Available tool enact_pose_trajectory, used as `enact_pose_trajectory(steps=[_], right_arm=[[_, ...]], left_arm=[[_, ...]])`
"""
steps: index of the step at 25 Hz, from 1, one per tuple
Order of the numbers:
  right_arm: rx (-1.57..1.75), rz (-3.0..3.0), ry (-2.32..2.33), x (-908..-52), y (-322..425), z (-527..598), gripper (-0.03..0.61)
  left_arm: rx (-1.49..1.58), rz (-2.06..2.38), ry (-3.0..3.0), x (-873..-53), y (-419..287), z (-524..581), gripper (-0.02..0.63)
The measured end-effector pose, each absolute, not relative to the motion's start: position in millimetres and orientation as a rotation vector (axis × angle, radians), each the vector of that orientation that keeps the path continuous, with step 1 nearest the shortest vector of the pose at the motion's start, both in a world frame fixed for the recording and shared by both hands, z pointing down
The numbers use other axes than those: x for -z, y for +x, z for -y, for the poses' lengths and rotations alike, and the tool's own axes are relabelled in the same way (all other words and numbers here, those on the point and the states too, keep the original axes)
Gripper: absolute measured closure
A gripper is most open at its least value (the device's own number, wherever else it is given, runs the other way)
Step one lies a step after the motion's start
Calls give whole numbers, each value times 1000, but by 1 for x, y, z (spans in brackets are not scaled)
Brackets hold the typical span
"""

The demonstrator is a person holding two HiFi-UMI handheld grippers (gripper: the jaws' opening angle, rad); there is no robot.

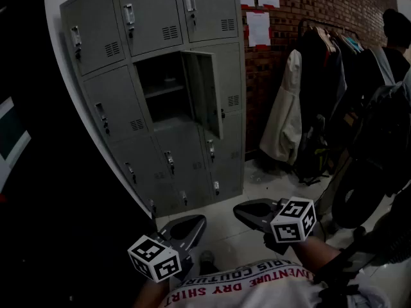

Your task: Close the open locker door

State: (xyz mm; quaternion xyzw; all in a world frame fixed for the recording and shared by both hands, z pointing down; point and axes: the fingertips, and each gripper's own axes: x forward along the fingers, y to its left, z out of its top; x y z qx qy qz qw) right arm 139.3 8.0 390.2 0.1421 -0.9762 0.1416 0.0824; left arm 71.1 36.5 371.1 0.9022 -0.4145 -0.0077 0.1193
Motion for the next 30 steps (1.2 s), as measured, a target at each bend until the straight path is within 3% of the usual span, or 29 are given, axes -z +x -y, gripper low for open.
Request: enact_pose_trajectory(steps=[18, 30], right_arm=[[-445, 2901, 903, -346, 89, 265, 583], [-361, 2809, 1212, -331, 86, 385, 583]], left_arm=[[29, 1086, 2654, -358, -63, 207, 611], [-28, 943, 2669, -364, -91, 301, 611]])
